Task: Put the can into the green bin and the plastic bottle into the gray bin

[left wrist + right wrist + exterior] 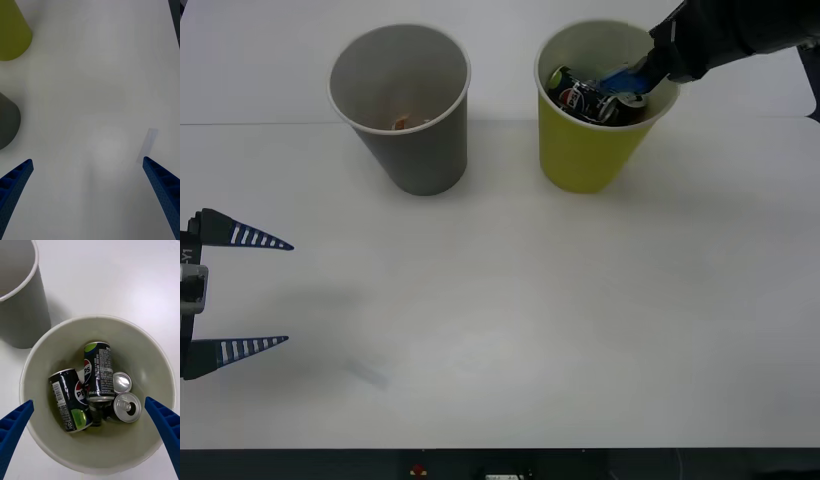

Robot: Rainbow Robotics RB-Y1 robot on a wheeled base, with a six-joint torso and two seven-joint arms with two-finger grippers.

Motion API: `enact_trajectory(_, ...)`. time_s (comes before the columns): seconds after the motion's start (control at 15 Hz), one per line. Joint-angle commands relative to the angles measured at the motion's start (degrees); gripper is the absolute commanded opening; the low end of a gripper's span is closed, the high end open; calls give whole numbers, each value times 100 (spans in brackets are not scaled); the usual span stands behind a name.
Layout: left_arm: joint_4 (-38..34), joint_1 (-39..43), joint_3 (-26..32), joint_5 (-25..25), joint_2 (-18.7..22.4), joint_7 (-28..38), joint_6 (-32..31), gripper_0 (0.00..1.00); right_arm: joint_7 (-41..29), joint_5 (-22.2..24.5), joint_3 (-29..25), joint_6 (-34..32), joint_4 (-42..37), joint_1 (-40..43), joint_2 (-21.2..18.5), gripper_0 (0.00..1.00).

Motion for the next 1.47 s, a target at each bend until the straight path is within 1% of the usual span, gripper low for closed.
enact_trajectory(0.07,0,0,0,0,0,0,0,100,128,-616,-381,-44,-604,554,-186,100)
enact_trajectory(0.2,0,0,0,0,0,0,0,100,234,-942,-636,-44,-1149,1020,-326,100)
enact_trajectory(0.4,0,0,0,0,0,0,0,100,392,-1337,-1084,-53,-2090,1934,-493,100)
enact_trajectory(0.53,0,0,0,0,0,0,0,100,515,-1592,-1375,-53,-2582,2470,-511,100)
enact_trajectory(0.6,0,0,0,0,0,0,0,100,656,-1680,-1524,-53,-2846,2769,-511,100)
enact_trajectory(0.67,0,0,0,0,0,0,0,100,946,-1803,-1691,-53,-3074,3085,-511,100)
enact_trajectory(0.87,0,0,0,0,0,0,0,100,1570,-2330,-1928,-53,-3232,3683,-519,100)
enact_trajectory(0.93,0,0,0,0,0,0,0,100,1763,-2436,-1946,-53,-3250,3832,-537,100)
enact_trajectory(1.27,0,0,0,0,0,0,0,100,2598,-2647,-2025,-44,-3487,4553,-713,100)
enact_trajectory(1.47,0,0,0,0,0,0,0,100,2783,-2699,-2034,-44,-3549,4825,-810,100)
